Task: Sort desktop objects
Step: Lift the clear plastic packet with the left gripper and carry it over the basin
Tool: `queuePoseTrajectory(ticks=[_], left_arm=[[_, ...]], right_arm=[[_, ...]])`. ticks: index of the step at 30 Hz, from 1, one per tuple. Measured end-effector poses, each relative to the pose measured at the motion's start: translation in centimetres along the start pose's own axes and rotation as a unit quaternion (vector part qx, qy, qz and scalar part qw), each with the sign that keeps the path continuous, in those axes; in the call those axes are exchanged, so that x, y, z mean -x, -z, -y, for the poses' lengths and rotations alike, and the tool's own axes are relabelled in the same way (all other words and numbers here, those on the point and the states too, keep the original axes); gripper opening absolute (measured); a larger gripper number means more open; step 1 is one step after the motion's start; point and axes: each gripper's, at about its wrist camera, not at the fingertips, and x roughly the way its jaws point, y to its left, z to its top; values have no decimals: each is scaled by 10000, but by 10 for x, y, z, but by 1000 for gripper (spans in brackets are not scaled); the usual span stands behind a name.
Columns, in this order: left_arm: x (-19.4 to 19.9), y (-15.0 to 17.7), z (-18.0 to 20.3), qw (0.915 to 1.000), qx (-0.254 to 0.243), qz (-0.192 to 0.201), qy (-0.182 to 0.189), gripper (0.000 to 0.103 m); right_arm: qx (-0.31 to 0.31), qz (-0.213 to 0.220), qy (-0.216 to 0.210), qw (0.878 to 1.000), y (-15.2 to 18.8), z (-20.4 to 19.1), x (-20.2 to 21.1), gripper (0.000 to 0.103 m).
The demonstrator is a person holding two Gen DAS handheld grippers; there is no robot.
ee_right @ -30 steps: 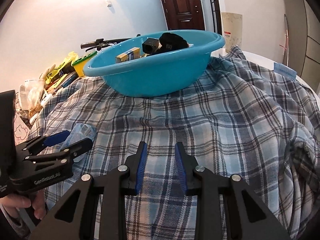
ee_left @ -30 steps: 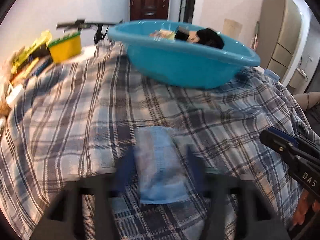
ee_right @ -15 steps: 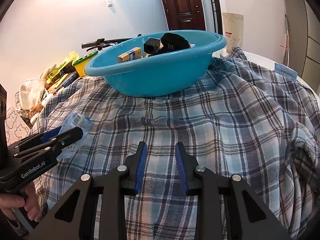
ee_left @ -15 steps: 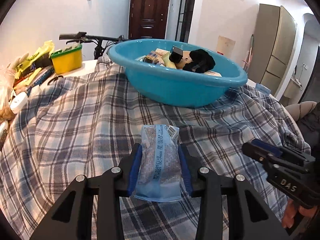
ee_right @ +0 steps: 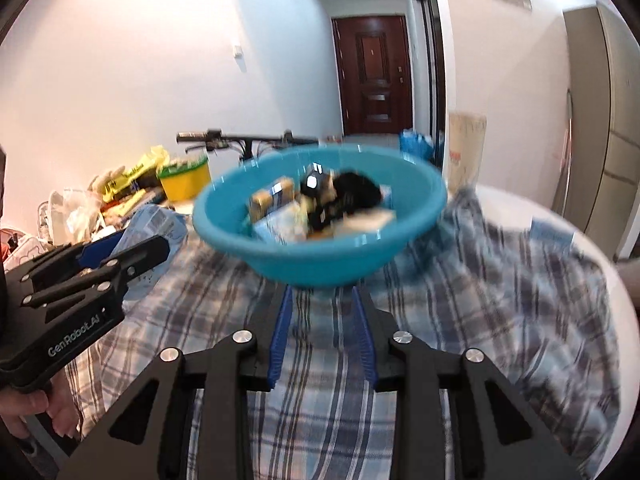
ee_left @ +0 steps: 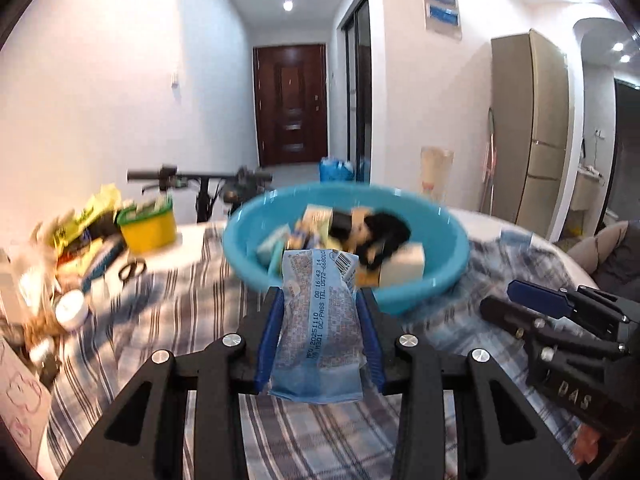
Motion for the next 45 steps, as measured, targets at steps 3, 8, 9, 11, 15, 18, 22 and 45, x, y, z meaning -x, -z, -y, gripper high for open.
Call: queuePoseTrajectory(ticks=[3, 8, 9, 11, 15, 18, 22, 45], left_arm=[[11, -21, 1, 9994, -58, 342, -32, 40], [31, -49, 1, 9967, -36, 813, -8, 40], [38, -57, -1, 9951, 41, 988, -16, 40], [46, -71, -1, 9927, 75, 1202, 8, 40], [70, -111, -2, 9838, 62, 1793, -15, 40], [84, -138, -2, 9776, 28, 2102, -4, 40], [94, -167, -9, 9714, 236, 2357, 150, 40], [24, -176, -45, 9792, 308, 2003, 75, 40]], right_arm=[[118, 334, 27, 9994, -15, -4, 13, 50], [178, 836, 37, 9963, -44, -10, 34, 64], [209, 957, 47, 9952, -49, -12, 39, 71], [276, 1262, 175, 9915, -65, -14, 51, 80], [413, 1882, 443, 9803, -106, -16, 80, 94], [455, 2472, 688, 9655, -138, -18, 105, 103], [206, 2736, 723, 9589, -172, -16, 119, 103], [51, 2543, 244, 9668, -176, -11, 48, 103]])
